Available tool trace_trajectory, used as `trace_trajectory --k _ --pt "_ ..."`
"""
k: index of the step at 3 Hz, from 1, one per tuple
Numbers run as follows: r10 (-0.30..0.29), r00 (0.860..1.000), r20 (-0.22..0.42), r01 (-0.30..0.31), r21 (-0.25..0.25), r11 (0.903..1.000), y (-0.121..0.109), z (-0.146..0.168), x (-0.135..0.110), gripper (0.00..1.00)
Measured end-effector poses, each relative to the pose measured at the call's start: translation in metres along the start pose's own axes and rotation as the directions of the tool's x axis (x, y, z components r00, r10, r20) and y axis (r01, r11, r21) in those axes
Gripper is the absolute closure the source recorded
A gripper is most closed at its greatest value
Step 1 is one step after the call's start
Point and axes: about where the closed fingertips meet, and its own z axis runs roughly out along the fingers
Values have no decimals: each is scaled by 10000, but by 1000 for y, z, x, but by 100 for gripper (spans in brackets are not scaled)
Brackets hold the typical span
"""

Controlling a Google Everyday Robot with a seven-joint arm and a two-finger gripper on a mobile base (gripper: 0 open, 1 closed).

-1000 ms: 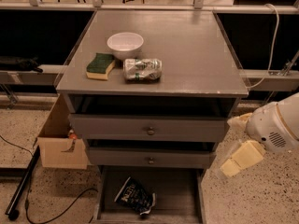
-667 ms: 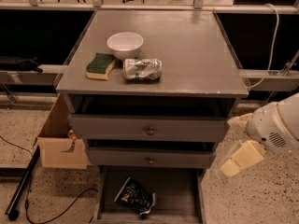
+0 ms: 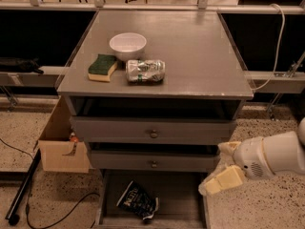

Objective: Pick blue chip bag from bottom drawer and place on counter

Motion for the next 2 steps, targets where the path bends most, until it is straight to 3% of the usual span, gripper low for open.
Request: trace_trajectory --k 1,2 --pt "300 9981 542 -288 -212 9994 -12 43 23 0" --pt "431 9967 682 -405 -392 9984 -29 77 43 0"
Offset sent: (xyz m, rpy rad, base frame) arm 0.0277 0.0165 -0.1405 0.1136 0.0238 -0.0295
